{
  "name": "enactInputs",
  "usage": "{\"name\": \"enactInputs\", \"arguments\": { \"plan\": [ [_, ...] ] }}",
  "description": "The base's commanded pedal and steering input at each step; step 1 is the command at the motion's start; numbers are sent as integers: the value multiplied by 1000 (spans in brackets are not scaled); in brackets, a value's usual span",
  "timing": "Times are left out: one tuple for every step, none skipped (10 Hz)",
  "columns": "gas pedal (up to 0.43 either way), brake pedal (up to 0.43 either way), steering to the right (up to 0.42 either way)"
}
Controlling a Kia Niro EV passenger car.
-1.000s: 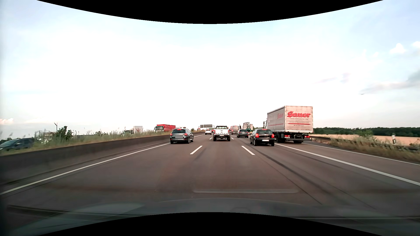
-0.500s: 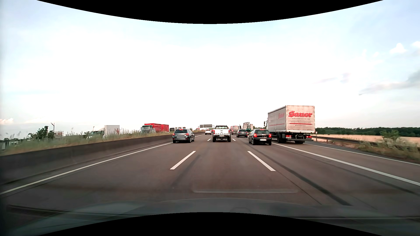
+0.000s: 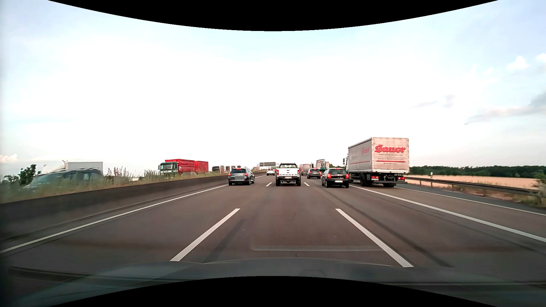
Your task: Follow the waypoints while adhering to traffic rules and regulations
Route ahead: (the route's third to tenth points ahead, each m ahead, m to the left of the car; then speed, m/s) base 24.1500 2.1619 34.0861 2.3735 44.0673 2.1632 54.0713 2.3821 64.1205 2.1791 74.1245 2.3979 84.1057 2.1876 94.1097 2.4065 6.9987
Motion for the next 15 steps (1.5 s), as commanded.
{"name": "enactInputs", "arguments": {
  "plan": [
    [0, 207, -4],
    [0, 207, -4],
    [0, 201, -4],
    [0, 201, -4],
    [0, 201, -4],
    [0, 201, -4],
    [0, 189, -4],
    [0, 183, -4],
    [0, 183, -4],
    [0, 177, -4],
    [0, 177, -4],
    [0, 171, -4],
    [0, 165, -4],
    [0, 152, -4],
    [0, 146, -4]
  ]
}}
